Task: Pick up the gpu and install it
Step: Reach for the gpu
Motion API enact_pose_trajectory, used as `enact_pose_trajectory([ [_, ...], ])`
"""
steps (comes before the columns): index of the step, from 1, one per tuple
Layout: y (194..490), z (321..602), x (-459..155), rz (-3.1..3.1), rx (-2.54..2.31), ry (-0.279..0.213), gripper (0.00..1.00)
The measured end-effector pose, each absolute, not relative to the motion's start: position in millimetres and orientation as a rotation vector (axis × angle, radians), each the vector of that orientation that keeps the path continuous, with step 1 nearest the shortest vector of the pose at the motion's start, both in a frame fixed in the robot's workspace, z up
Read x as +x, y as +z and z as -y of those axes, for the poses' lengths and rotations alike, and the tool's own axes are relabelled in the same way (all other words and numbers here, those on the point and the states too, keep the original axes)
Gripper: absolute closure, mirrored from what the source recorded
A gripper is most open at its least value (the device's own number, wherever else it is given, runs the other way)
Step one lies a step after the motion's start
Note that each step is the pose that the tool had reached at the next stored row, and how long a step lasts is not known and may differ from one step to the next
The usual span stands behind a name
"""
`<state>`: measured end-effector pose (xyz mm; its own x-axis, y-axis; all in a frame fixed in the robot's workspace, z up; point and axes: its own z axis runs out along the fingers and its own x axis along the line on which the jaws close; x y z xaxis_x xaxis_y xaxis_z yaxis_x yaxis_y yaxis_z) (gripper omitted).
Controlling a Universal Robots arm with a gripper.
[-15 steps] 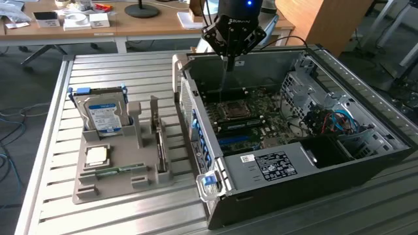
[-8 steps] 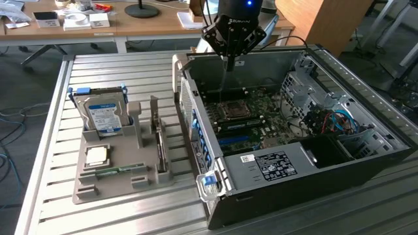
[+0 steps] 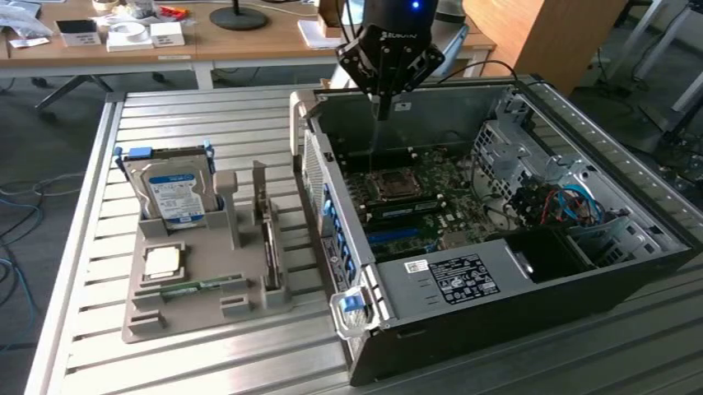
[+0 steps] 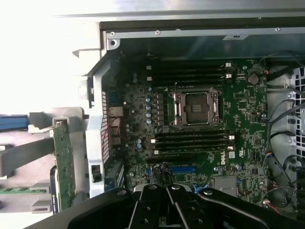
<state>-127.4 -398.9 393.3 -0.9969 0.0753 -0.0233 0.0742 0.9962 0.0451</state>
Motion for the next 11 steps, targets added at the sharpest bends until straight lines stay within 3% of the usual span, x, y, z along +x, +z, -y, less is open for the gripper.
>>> enact_pose_trajectory([
  [11, 393, 399, -156, -3.114, 0.116, 0.069, 0.89],
])
